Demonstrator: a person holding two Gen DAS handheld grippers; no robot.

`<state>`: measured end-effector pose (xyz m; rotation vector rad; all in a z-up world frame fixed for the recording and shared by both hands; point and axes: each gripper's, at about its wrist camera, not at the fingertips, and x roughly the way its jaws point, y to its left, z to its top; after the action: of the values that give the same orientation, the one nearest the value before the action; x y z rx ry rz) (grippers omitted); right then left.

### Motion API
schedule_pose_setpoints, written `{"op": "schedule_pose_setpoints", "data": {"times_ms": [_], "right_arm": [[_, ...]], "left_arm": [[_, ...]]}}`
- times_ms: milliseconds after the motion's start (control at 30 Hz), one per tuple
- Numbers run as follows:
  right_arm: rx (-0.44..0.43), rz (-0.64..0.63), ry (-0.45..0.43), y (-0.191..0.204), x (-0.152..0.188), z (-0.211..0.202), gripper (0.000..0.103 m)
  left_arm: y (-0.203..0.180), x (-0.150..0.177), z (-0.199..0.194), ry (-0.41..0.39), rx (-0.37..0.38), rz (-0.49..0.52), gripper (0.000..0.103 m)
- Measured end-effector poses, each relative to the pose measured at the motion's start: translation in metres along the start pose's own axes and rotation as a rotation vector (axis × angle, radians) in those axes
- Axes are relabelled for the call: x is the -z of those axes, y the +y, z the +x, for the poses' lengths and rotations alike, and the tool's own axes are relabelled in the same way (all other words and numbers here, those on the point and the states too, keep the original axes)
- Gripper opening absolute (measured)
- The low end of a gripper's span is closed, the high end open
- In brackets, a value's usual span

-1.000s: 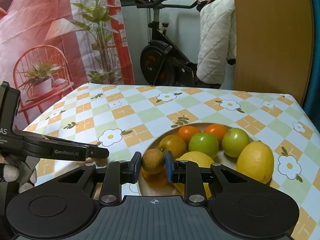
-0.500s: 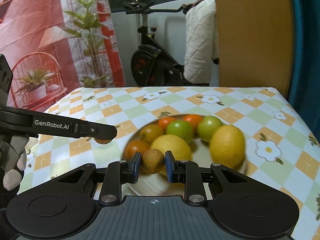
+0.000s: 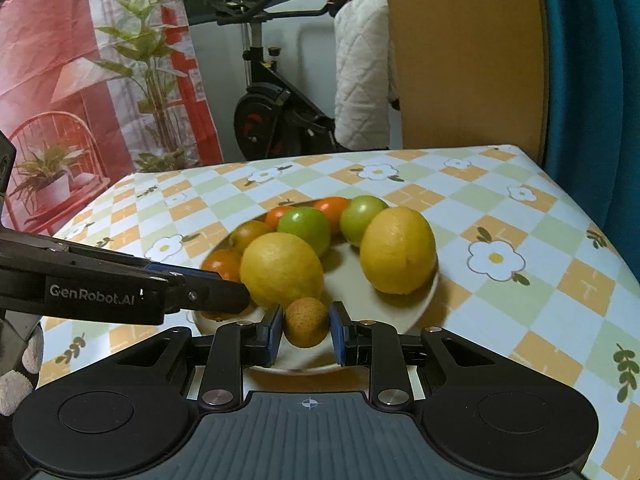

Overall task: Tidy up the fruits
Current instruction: 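Carry the small brown fruit onto the plate and open the left gripper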

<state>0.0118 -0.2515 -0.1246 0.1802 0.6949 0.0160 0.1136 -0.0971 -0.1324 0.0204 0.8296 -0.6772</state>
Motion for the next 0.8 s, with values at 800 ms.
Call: {"op": "schedule_pose_setpoints", "data": {"times_ms": [800], "right_arm": [[0.041,-0.030,0.040,-0.001,0.003,0.013,0.024]], "left_arm": [[0.007,0.003,0.014,0.059,-0.042,-0.006,0.028]]}}
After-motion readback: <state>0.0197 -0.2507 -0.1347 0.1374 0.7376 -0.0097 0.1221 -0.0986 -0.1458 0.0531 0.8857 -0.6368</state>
